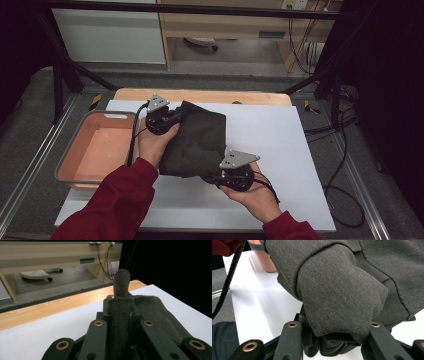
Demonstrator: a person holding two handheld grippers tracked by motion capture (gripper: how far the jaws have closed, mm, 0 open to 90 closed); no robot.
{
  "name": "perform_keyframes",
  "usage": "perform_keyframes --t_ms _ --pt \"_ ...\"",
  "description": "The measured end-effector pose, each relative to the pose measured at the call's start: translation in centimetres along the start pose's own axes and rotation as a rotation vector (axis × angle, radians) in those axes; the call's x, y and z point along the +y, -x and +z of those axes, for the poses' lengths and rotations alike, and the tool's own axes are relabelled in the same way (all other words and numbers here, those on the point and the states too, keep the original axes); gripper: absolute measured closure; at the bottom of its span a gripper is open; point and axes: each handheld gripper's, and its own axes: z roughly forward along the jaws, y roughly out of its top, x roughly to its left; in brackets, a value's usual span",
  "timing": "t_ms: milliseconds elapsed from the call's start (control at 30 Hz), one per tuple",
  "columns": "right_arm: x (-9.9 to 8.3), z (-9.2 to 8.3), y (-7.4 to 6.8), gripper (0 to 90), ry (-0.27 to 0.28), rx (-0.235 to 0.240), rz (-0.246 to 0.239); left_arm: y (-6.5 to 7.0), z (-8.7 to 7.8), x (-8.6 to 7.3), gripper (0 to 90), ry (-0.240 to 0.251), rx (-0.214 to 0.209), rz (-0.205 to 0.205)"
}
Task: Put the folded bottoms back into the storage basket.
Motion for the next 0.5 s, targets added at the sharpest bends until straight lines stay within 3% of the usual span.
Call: perform_keyframes --t_ms 500 --pt "2.5 1.3 0.4 64.4 -0.007 0.031 -0.019 -2.1 -1.2 1.1 81.9 0.024 0.029 -0.021"
